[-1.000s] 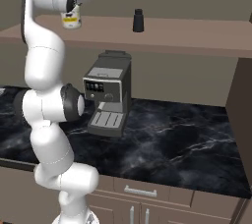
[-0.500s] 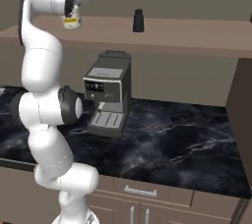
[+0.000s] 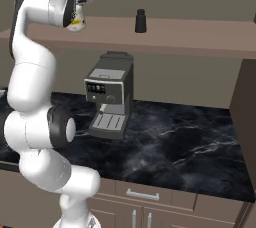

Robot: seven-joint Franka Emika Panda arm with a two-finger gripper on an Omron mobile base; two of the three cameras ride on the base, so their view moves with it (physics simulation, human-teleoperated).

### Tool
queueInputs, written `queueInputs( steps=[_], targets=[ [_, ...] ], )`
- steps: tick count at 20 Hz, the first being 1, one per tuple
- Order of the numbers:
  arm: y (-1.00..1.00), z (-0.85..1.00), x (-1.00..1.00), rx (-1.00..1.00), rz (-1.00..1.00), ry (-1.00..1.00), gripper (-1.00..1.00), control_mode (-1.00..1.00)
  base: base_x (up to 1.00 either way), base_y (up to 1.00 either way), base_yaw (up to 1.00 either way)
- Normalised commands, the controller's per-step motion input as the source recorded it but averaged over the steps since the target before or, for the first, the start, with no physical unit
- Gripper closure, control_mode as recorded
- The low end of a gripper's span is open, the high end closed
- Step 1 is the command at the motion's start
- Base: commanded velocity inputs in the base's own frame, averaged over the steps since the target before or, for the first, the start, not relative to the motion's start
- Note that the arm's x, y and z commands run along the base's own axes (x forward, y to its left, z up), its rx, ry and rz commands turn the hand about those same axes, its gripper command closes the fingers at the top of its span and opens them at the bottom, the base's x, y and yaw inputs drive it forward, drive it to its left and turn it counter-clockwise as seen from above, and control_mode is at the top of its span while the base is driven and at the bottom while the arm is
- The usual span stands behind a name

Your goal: Move the mayonnaise and shaker from the cabinet to the dining counter.

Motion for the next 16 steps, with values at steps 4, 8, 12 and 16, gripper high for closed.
queueInputs(
  steps=[4,8,12,16],
  targets=[
    [-0.55,0.0,-0.94,0.08,0.0,-0.11,1.0,-1.0,0.0,0.0,0.0],
    [-0.5,0.03,-1.0,0.1,0.0,-0.02,1.0,-1.0,0.0,0.0,0.0],
    [-0.32,0.24,-1.0,0.06,0.0,0.01,1.0,-1.0,0.0,0.0,0.0],
    [-0.16,0.24,-1.0,0.03,0.0,0.03,1.0,-1.0,0.0,0.0,0.0]
  ],
)
